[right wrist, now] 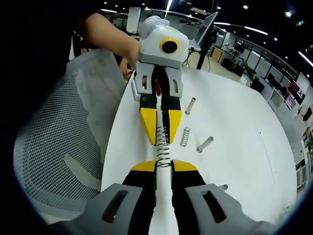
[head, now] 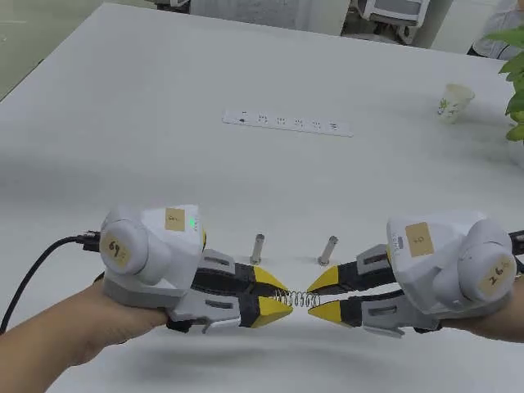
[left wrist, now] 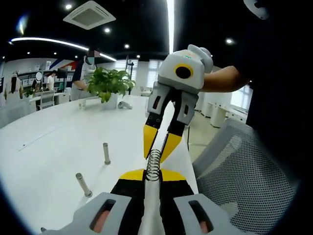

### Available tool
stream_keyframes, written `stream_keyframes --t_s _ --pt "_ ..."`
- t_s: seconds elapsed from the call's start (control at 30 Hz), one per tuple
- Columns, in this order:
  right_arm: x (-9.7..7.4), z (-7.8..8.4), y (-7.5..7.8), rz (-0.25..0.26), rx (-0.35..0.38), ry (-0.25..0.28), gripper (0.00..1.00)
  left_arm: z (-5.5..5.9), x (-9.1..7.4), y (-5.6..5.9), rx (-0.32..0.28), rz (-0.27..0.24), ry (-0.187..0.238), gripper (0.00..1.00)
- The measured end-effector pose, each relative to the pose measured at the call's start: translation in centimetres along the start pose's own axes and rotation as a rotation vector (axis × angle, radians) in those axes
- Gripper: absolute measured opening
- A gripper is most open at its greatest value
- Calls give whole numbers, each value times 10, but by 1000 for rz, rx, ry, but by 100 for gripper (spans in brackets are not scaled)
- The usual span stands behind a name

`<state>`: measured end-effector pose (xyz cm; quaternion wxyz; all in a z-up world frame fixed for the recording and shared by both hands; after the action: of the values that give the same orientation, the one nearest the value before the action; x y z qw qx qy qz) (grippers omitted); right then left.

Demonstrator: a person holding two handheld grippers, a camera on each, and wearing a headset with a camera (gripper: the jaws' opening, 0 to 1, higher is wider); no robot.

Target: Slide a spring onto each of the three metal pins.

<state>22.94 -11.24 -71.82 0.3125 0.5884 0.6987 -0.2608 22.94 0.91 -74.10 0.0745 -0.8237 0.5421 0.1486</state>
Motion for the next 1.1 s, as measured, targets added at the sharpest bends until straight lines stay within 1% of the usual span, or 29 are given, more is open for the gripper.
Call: stream_keyframes --t_s 0.13,0.27,0.4,0.5,0.63,0.73,0.87,0.93,0.97,1.0,1.03,1.1 --pt "-5 -7 0 -5 -10 8 8 2 0 0 7 -1 -12 2" --pt "-9 -17 0 -13 -15 32 7 4 0 0 17 -2 -21 2" --pt "-11 -24 0 -23 -11 69 7 4 1 0 21 -1 -23 2" --pt "-10 -26 0 -27 -9 83 7 4 0 0 25 1 -25 2" --pt "-9 -32 0 -36 -3 115 7 4 0 1 28 6 -27 2" --pt "-8 -34 0 -39 -8 120 7 4 0 1 30 5 -29 2" --pt "-6 -38 0 -46 -3 142 7 5 0 1 36 8 -33 2" --pt "-4 -40 0 -49 4 169 7 5 0 2 35 9 -36 2" --pt "-3 -43 -1 -52 19 196 7 5 0 2 35 10 -34 2" --pt "-3 -44 -1 -52 21 204 7 4 0 3 33 13 -33 2" --pt "-1 -44 -1 -52 16 201 7 3 1 3 36 11 -29 2" --pt "1 -44 -1 -53 12 198 7 4 2 3 44 8 -40 2"
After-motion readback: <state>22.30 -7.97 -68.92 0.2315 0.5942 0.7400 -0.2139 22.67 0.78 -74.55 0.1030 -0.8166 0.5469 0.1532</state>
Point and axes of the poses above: the centre of the closed fingertips' face, and the gripper's own axes: x roughly forward along the fingers, y roughly to its right, z roughly out of its underside, the point moved 7 cm from there along -x, roughly backward along the fingers, and after that the axes turned 13 degrees about -z, right-handed, at the moved point
